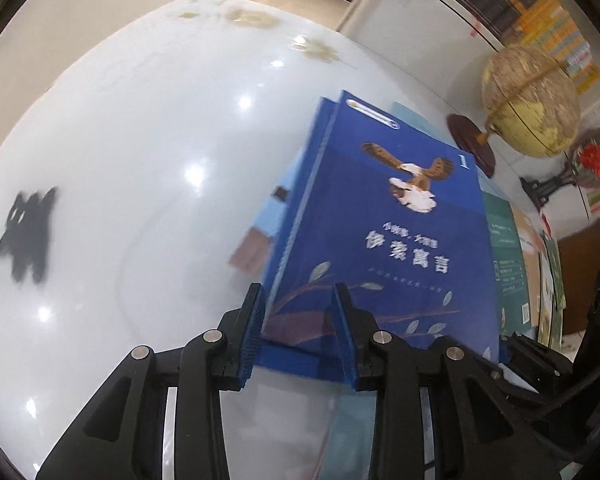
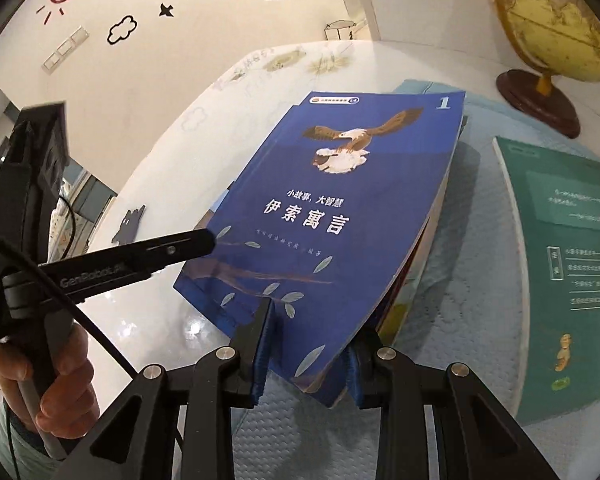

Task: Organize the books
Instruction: 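Lower the blue book onto the stack and open both grippers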

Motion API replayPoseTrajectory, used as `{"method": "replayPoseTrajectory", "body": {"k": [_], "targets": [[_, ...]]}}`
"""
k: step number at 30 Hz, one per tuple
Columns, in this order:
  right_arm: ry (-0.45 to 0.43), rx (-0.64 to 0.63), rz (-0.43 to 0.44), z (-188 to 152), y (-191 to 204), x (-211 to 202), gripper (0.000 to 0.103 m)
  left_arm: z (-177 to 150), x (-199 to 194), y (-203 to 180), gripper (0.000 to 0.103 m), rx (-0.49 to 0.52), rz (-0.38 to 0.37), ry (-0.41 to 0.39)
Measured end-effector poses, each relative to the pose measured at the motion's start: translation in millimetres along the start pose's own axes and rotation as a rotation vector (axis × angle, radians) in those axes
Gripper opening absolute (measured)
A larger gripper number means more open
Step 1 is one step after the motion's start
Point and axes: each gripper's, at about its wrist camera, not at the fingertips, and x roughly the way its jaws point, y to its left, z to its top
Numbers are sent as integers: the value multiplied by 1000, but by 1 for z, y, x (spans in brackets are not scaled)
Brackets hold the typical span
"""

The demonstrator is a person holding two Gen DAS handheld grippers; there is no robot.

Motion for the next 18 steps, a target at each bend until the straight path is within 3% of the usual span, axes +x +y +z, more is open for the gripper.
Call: {"method": "replayPoseTrajectory", "body": {"k": [4,7,10,13,18], "targets": [[9,-17,13,-1,-2,0,29,-18,-9,14,30,-52,-8,5],[42,-24,43,-3,-5,-5,36,-34,-10,12,30,-66,-14,34],[59,-14,45,-10,-15,-15,40,-40,-1,8,30,-83,-66,74],[63,56,53,-19,-35,-28,41,-38,12,-1,31,-93,-91,99],[23,161,62,-30,-66,-54,42,-28,15,-5,32,-111,-70,103]]}}
